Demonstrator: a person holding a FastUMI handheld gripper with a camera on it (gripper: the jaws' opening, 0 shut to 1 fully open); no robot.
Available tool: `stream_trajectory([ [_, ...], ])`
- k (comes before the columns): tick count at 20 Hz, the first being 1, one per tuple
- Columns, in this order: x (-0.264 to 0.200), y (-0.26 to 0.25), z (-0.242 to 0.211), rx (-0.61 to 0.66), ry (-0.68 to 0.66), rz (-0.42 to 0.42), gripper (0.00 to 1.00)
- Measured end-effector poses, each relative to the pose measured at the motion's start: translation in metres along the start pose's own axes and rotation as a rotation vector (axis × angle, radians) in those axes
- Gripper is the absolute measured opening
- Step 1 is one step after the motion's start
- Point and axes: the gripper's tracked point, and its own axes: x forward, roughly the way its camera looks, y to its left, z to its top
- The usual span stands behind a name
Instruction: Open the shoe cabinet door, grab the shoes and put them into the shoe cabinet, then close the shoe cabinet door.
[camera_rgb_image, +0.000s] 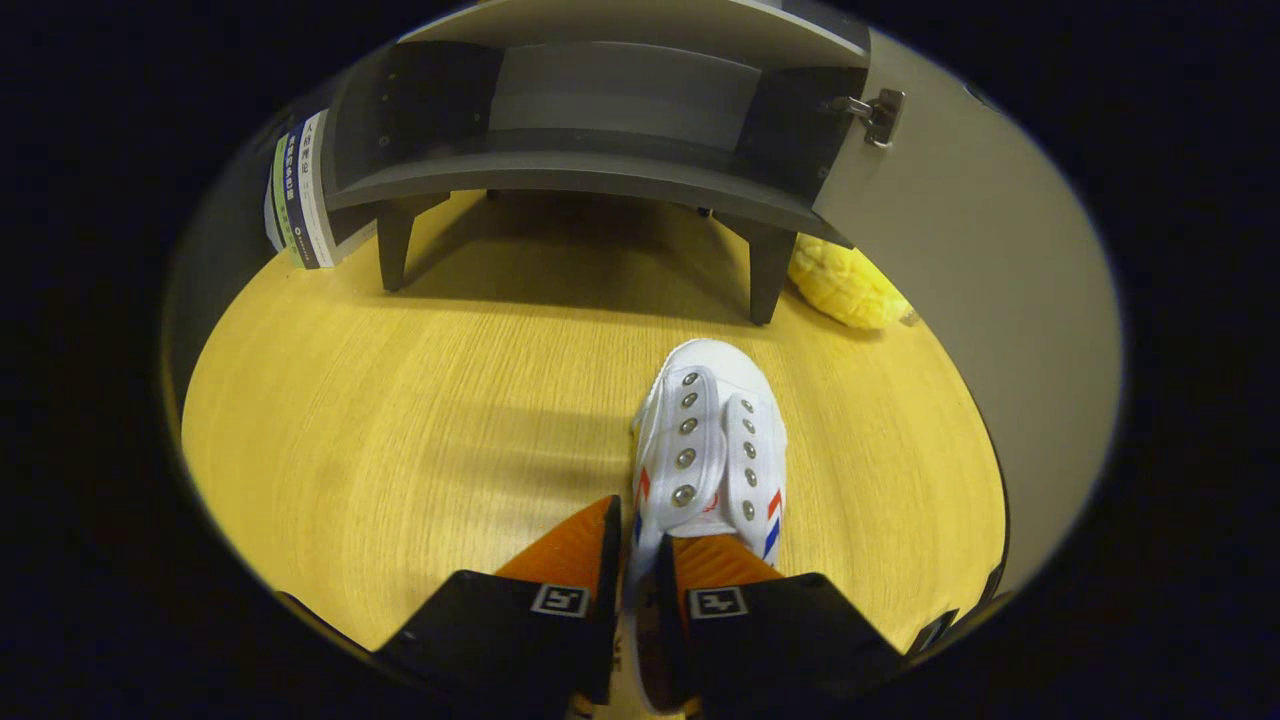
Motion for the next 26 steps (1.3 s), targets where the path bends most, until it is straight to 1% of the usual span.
stream_trajectory([
  [1, 0.002, 0.002, -0.001, -0.010, 0.003, 0.006, 0.16],
  [2, -0.001, 0.005, 0.000, -0.024, -0.001, 0.031, 0.11],
  [4, -0.001, 0.005, 0.002, -0.037, -0.010, 0.056, 0.06],
  [6, -0.003, 0.005, 0.003, -0.002, -0.013, 0.080, 0.02],
  [9, -0.017, 0.003, 0.014, 0.032, -0.066, 0.100, 0.02],
  [13, -0.042, 0.006, 0.026, -0.011, -0.161, 0.104, 0.02],
  [17, -0.072, 0.003, 0.046, -0.021, -0.227, 0.116, 0.02],
  [22, -0.128, -0.002, 0.070, -0.002, -0.304, 0.143, 0.02],
  [25, -0.167, -0.001, 0.090, 0.052, -0.358, 0.192, 0.02],
  [26, -0.180, -0.004, 0.098, 0.048, -0.372, 0.183, 0.02],
])
